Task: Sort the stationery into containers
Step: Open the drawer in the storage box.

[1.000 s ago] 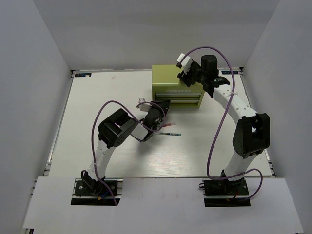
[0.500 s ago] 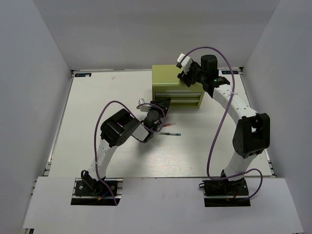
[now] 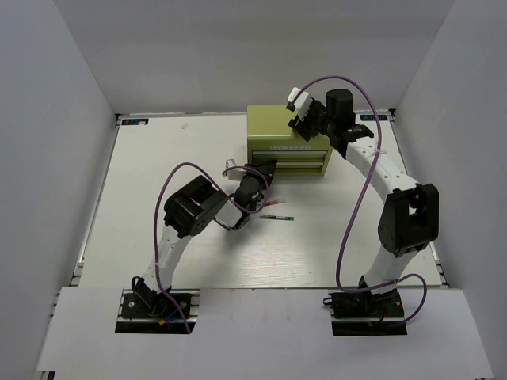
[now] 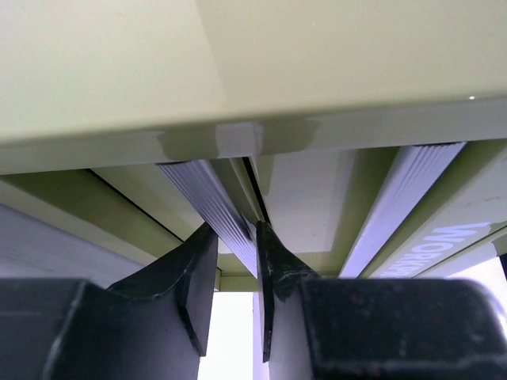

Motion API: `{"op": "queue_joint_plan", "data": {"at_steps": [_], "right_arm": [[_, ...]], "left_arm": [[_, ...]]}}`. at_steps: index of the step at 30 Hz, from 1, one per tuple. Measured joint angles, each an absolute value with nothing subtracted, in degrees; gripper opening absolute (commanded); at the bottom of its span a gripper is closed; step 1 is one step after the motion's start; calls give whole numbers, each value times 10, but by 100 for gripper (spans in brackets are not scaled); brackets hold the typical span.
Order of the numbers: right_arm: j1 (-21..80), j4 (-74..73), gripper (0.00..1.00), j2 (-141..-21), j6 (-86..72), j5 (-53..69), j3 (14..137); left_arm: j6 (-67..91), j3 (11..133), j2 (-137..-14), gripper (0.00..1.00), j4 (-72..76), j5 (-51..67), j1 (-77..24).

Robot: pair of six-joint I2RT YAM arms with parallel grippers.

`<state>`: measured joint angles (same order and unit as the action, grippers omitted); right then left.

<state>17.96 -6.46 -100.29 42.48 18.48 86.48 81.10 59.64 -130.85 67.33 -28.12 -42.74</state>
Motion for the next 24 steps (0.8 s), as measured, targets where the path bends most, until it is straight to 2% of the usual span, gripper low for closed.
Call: {"op": "queue_joint_plan", "data": {"at_steps": [3,7,24], "right_arm": [[180,-65,62,-1003,425,184,865],[180,-65,62,-1003,425,183,865],[180,-66,62,-1003,426,182,865]], "left_arm": [[814,596,-1308,32,673,-281,-427],[818,596,-1308,24,674,-281,-427],[826,555,-1303,19,714,-263,-432]]}}
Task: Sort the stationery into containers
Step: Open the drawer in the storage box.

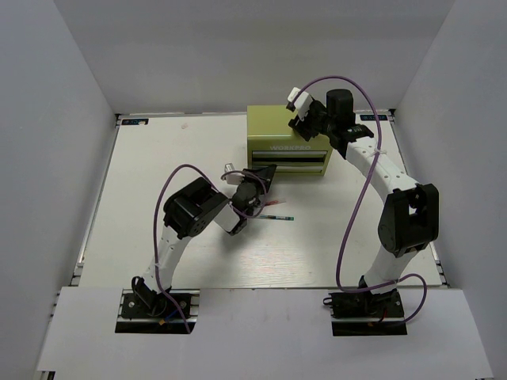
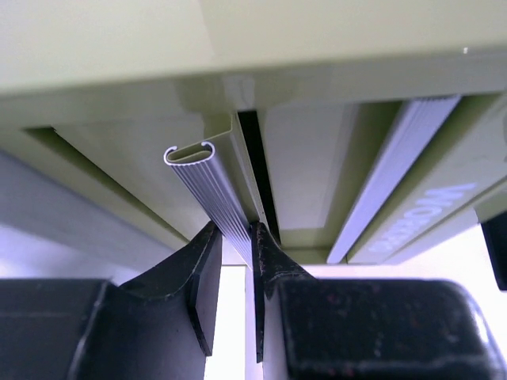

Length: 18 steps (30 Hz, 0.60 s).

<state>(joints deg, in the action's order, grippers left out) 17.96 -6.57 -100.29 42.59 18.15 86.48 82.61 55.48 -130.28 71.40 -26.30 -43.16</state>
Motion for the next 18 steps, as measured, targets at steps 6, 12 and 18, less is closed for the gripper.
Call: {"op": "queue_joint_plan", "data": {"at_steps": [6,12,18], "right_arm": [[180,-66,62,-1003,425,181,865],[180,-68,62,-1003,425,181,866],[180,-73,63,-1003,425,181,868]], "left_arm": [[827,529,-1291,18,725,-252,-436],[828,500,-1271,18,724,-229,-437],[828,479,-1246,17,705,-220,-442]]}}
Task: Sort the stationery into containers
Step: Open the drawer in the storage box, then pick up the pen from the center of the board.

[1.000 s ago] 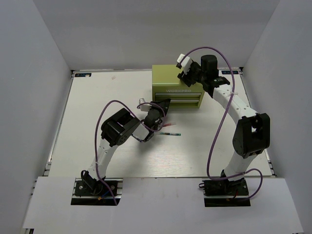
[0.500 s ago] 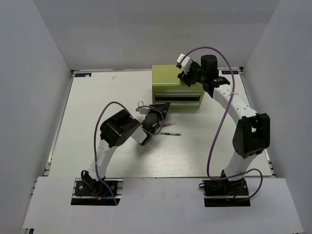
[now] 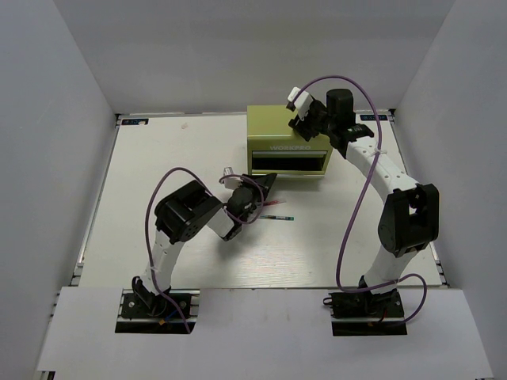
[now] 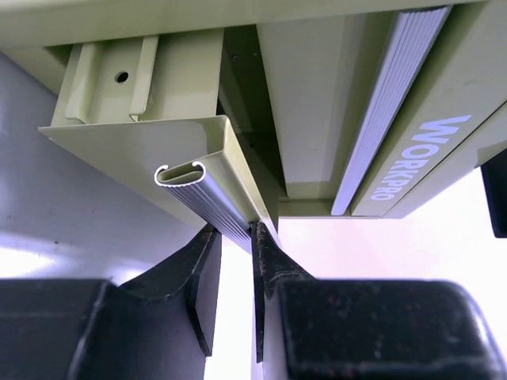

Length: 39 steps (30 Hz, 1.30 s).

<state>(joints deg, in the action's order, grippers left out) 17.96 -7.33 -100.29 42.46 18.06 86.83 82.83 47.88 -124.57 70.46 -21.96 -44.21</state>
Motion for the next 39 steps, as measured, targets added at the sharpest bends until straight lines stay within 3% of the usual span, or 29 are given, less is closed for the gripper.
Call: {"op": "queue_joint_plan", "data": {"at_steps": [2,3,4,5,7,9,15,21,25,28,32,34,36,38,39], "right_arm": [[180,-74,65,-1003,424,180,869],[180,-74,71,-1003,425,180,869],[180,-74,74,-1003,423,179,869],[180,-72,77,-1003,423,179,870],[180,-72,81,-1003,422,179,872],[180,-72,81,-1002,422,180,872],[177,-76,78,-981,422,184,852],[175,-114,73,-892,440,206,758],[172,-155,58,-828,467,247,700],[170,-188,55,-783,499,302,667],[172,-245,49,-750,544,379,642],[178,-275,49,-756,562,409,642],[189,-301,51,-771,582,429,635],[204,-317,56,-783,595,436,613],[219,-316,57,-789,599,436,594]], "left_arm": [[828,477,-1239,22,693,-217,-442],[828,477,-1237,28,689,-217,-442],[828,477,-1234,37,681,-216,-442],[826,477,-1231,52,675,-216,-442],[821,478,-1224,67,659,-217,-442],[814,478,-1217,70,645,-218,-440],[798,478,-1195,70,623,-209,-432],[770,475,-1139,70,559,-166,-430],[764,452,-1051,66,482,-108,-431],[752,434,-949,63,389,-80,-434],[739,390,-799,49,278,-69,-436],[735,371,-737,32,218,-72,-434],[733,363,-689,23,133,-87,-430],[729,364,-659,23,44,-107,-426],[728,364,-649,28,-3,-117,-425]]}}
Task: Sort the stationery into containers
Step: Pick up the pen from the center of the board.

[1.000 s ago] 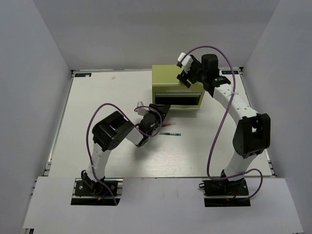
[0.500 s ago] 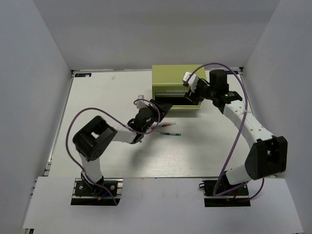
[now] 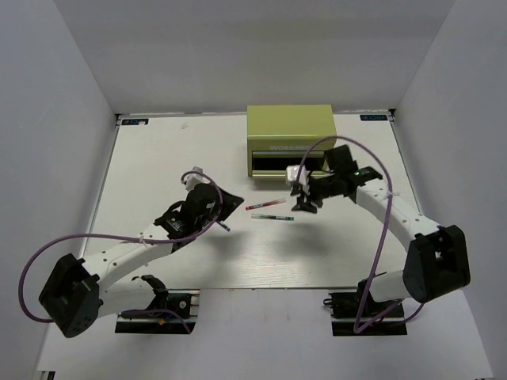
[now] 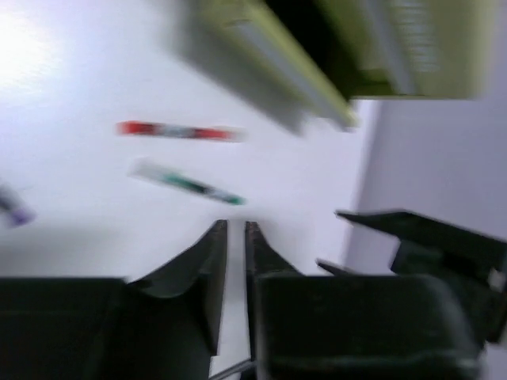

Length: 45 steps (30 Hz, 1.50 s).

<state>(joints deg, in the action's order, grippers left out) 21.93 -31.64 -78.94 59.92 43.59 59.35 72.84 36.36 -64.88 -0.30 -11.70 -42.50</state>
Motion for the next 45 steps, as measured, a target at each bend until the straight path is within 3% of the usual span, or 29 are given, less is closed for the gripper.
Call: {"op": "queue_joint_plan", "data": {"at_steps": [1,2,3,6,23,28,35,38,45], "right_arm": [[232,-316,57,-794,601,434,577],[246,-315,57,-798,600,429,561],[260,-313,57,-806,599,422,545],[293,-304,57,-841,584,395,528],[349,-164,54,-978,465,226,554],[349,-163,40,-990,469,220,558],[349,-170,4,-995,491,240,561],[349,-173,0,-991,500,244,558],[340,-225,0,-891,514,247,539]], "left_arm": [[728,364,-643,49,-42,-125,-424],[723,364,-640,58,-84,-131,-421],[728,364,-639,66,-136,-139,-420],[725,364,-639,74,-213,-144,-415],[722,376,-606,83,-369,-200,-409],[710,427,-644,92,-380,-216,-407],[678,469,-736,93,-378,-206,-385],[664,478,-770,93,-377,-198,-367],[634,508,-842,86,-378,-181,-336]]}}
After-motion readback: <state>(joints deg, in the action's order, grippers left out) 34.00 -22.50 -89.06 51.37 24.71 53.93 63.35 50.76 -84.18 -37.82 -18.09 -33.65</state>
